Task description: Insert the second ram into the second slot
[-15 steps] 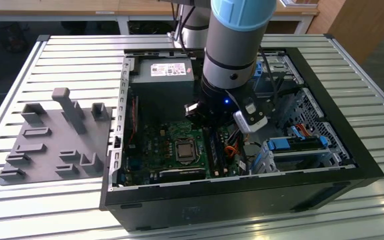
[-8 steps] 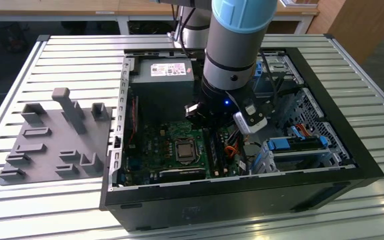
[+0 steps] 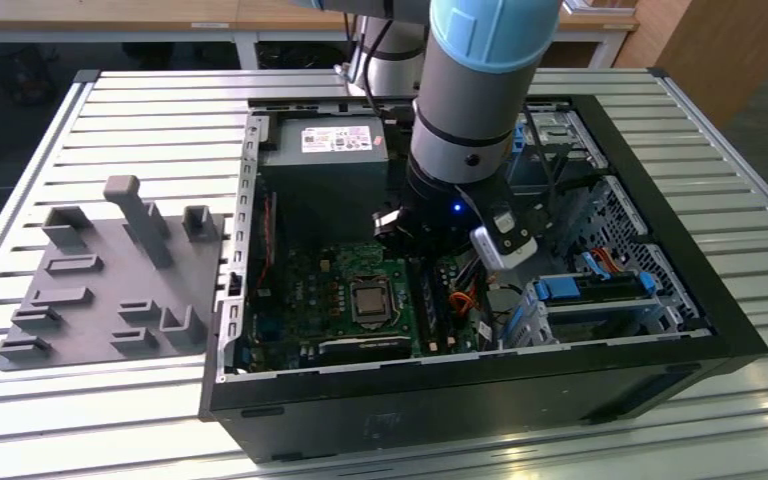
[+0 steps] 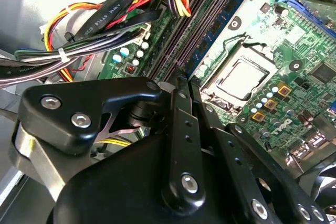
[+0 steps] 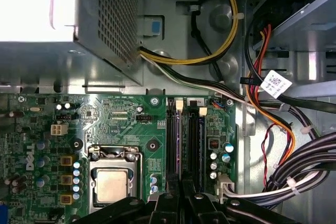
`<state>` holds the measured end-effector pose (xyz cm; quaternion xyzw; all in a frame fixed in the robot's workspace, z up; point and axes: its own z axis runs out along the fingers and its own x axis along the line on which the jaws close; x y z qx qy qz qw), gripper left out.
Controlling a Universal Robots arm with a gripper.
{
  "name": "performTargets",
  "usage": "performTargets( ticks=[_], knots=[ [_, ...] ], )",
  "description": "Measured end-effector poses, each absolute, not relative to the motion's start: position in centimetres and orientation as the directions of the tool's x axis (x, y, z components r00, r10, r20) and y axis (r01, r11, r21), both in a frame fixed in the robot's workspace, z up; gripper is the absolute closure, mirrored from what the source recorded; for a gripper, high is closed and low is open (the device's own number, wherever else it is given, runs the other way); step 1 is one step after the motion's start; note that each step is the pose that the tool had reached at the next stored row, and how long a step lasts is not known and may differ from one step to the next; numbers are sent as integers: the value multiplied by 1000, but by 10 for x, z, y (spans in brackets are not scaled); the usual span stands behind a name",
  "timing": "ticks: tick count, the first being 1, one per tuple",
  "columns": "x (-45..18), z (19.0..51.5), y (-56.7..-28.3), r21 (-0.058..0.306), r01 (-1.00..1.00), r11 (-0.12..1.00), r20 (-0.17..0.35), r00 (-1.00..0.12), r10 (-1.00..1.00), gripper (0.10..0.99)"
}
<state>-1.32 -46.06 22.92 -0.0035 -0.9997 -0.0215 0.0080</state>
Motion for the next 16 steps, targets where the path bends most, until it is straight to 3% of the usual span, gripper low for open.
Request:
performTargets(
  ticks=[16],
  knots=[
    [-11, 225, -465, 46, 8, 999, 26, -1000, 7, 949]
  ],
)
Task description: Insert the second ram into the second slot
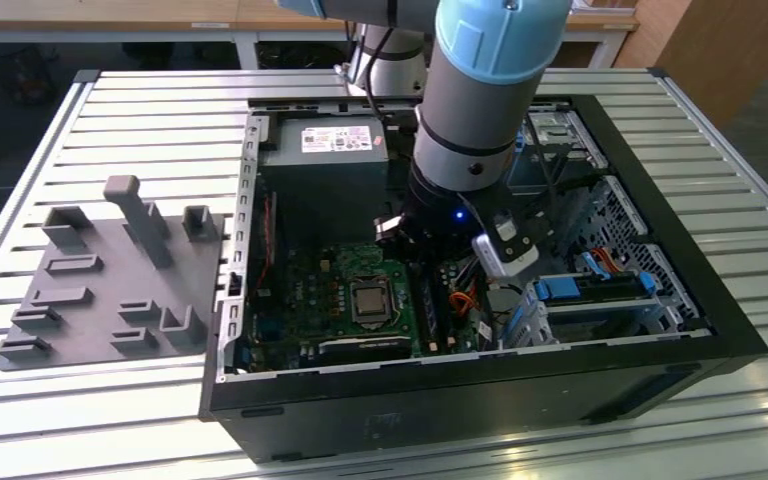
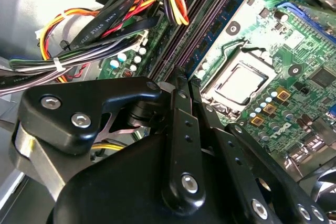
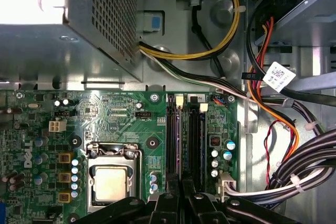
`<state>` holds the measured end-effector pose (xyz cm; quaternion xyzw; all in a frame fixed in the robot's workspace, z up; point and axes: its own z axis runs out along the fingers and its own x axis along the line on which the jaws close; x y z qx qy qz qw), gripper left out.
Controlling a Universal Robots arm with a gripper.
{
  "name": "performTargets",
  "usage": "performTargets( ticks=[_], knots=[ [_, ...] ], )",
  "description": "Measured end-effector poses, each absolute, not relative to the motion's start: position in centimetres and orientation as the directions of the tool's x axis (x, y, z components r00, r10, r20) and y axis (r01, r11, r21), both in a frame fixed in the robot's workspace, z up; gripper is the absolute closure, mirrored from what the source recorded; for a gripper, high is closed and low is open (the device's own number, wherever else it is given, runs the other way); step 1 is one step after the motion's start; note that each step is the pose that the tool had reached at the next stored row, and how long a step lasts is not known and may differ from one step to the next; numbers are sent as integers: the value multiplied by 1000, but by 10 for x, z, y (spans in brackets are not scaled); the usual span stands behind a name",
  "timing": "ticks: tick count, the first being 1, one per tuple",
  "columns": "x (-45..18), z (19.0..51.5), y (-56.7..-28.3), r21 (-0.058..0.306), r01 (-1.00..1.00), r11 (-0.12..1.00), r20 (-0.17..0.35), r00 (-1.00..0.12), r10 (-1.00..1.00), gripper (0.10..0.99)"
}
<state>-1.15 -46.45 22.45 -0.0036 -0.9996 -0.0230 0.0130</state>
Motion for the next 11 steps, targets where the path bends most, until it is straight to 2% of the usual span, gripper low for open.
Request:
performTargets(
  ticks=[11],
  knots=[
    [-11, 221, -465, 47, 8, 999, 30, -1000, 7, 949]
  ],
)
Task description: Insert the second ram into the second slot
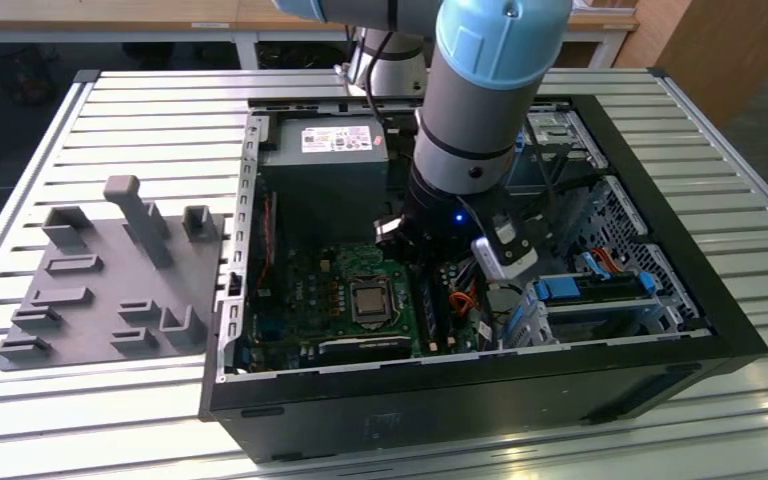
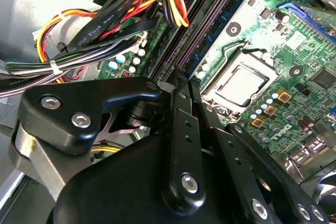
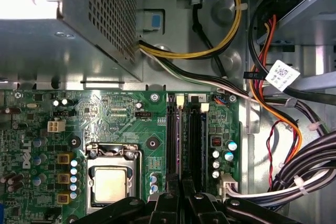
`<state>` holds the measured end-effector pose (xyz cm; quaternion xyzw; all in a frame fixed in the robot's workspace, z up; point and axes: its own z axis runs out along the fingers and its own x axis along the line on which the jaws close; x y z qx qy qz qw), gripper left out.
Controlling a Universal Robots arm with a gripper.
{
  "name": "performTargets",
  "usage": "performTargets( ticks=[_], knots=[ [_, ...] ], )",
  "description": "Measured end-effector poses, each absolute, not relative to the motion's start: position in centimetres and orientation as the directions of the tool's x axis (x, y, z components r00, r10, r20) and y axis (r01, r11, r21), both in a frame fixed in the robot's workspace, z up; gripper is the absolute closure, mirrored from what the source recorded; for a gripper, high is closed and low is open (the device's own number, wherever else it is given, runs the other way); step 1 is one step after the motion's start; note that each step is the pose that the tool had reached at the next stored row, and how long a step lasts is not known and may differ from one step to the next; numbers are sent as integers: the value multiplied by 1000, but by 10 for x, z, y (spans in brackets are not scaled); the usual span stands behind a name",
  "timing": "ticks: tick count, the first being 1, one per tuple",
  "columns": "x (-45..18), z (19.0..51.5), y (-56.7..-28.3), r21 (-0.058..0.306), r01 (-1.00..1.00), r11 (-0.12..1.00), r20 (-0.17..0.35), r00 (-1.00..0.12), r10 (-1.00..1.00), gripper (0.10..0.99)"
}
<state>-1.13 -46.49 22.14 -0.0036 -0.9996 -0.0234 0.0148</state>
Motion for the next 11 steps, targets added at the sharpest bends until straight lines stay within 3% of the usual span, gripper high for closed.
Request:
performTargets(
  ticks=[11],
  knots=[
    [-11, 218, -466, 48, 8, 999, 34, -999, 7, 949]
  ],
)
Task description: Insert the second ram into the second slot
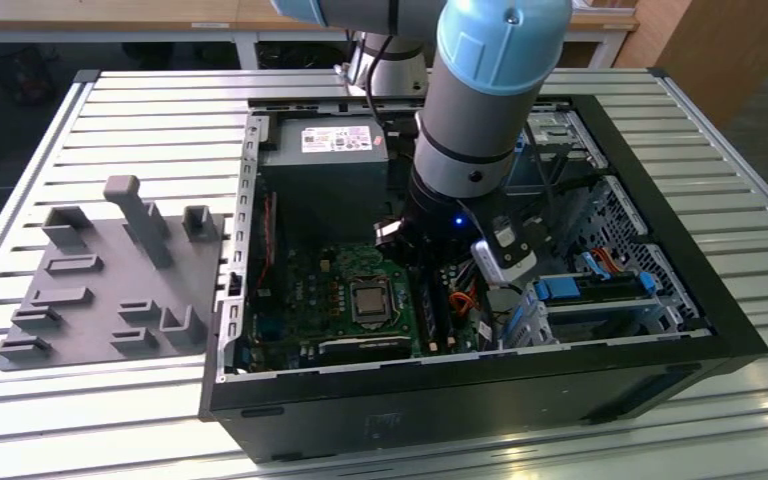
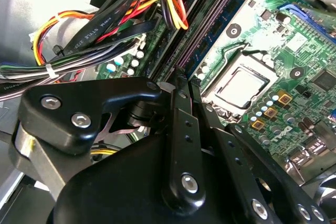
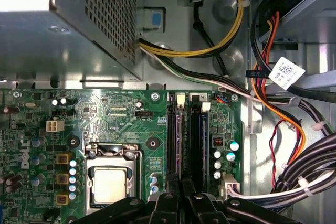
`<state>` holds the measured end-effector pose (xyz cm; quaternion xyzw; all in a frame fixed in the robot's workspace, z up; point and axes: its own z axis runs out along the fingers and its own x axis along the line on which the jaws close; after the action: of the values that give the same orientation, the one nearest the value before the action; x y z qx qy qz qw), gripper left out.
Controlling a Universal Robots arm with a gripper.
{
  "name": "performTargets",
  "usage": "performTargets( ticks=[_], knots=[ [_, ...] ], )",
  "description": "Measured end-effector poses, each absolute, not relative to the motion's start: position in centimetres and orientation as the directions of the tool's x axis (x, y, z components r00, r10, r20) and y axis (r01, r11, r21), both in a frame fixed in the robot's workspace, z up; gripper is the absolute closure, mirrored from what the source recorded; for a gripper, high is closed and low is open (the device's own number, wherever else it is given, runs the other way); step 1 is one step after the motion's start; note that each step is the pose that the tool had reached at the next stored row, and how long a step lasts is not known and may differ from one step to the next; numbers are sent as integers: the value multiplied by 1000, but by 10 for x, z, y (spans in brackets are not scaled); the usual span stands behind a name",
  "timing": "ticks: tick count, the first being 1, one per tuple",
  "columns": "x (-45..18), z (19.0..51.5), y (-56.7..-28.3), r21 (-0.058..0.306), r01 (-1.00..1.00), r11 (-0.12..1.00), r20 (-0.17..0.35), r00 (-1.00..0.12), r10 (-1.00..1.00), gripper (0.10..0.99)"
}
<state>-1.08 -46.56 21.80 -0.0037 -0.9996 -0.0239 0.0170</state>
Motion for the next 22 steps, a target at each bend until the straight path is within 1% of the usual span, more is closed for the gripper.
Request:
performTargets(
  ticks=[22],
  knots=[
    [-9, 216, -466, 48, 8, 999, 37, -999, 6, 949]
  ],
)
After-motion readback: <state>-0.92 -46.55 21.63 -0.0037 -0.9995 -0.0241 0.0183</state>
